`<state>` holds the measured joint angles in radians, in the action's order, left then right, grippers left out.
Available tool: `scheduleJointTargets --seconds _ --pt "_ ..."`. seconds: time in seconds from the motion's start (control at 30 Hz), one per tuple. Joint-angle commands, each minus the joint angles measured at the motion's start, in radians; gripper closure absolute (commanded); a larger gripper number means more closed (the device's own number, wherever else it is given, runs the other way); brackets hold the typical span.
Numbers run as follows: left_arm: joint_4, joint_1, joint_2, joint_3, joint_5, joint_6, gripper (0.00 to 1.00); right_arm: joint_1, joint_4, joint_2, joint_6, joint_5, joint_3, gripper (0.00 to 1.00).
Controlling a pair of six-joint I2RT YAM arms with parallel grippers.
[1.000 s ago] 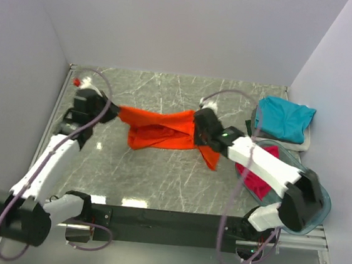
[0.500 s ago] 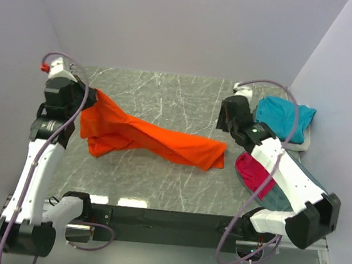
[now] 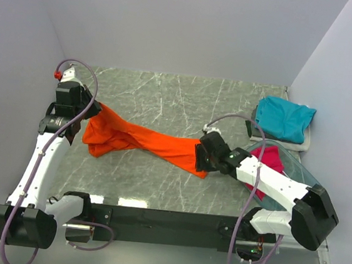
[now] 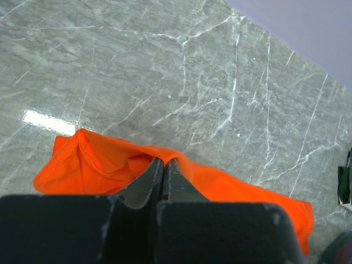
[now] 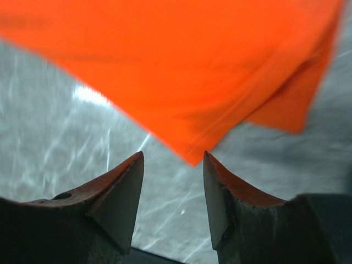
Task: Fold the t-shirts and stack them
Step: Flatten the tshirt out
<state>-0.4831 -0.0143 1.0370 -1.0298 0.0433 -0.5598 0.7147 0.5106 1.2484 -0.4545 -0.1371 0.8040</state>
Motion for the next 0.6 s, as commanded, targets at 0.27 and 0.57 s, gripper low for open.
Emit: scheduleJointTargets --seconds 0.27,0.57 --pt "0.024 0.005 -0.006 -0.001 -0.010 0.034 1.00 0.038 -0.115 0.077 -0.102 0.044 -0.095 0.45" --pt "0.023 0.007 -0.009 -0.003 -0.005 0.038 0.99 0.043 -0.132 0.135 -0.122 0.016 -0.108 0.45"
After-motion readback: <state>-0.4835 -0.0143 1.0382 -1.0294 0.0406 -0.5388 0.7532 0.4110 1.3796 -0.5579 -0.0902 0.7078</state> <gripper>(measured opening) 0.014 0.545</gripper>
